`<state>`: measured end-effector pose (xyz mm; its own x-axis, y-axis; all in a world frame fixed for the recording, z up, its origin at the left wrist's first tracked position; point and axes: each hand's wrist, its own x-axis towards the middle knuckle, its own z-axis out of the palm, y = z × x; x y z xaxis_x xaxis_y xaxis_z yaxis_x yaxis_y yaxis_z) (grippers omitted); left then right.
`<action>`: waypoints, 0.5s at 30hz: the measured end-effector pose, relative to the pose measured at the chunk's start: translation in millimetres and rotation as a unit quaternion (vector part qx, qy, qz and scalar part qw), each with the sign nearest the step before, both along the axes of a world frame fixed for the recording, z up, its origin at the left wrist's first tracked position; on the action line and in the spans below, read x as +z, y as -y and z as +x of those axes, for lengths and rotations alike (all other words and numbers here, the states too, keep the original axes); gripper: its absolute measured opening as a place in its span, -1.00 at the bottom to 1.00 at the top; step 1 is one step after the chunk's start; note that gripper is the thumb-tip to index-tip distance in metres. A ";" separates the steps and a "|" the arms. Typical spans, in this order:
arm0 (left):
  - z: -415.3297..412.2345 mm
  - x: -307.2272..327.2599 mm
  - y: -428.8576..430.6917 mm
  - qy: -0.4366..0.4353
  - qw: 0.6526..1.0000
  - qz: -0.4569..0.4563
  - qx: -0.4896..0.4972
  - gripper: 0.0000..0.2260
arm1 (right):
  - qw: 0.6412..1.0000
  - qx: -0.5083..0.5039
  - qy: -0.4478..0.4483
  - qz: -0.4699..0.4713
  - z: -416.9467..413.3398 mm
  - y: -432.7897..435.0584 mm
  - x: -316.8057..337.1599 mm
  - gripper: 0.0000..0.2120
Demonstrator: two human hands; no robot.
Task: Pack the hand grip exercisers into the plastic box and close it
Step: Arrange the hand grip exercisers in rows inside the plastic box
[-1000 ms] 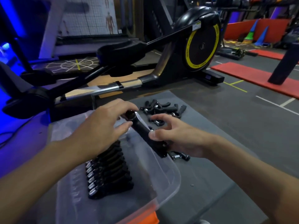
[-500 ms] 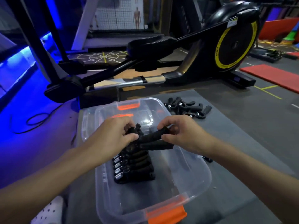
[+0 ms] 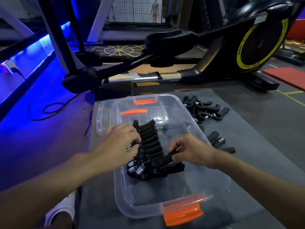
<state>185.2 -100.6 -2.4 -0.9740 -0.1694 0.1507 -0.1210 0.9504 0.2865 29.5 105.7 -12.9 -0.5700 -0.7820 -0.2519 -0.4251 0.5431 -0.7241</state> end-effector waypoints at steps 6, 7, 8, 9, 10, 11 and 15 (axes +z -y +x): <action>12.7 -15.2 6.0 0.005 1.000 0.000 -0.009 -0.66 | 0.998 0.014 -0.015 0.053 10.6 16.3 -34.5 -0.80; 13.2 -15.3 6.8 0.002 1.000 0.006 -0.007 -0.65 | 0.998 0.019 -0.014 0.057 11.4 18.7 -38.8 -0.80; 13.4 -15.7 8.1 -0.002 1.000 0.013 -0.006 -0.64 | 0.998 0.027 -0.022 0.061 12.6 21.1 -41.7 -0.80; 13.5 -16.4 9.0 -0.005 1.000 0.018 -0.006 -0.64 | 0.997 0.034 -0.036 0.065 13.2 23.4 -44.2 -0.79; 13.3 -17.2 9.8 -0.006 1.000 0.021 -0.007 -0.63 | 0.995 0.041 -0.052 0.069 13.8 25.5 -46.5 -0.78; 13.5 -18.4 10.4 -0.007 1.000 0.021 -0.007 -0.63 | 0.994 0.047 -0.066 0.073 14.3 27.5 -48.6 -0.78; 13.9 -22.7 12.6 -0.007 1.000 0.029 -0.006 -0.68 | 0.990 0.062 -0.088 0.088 15.7 31.7 -56.4 -0.80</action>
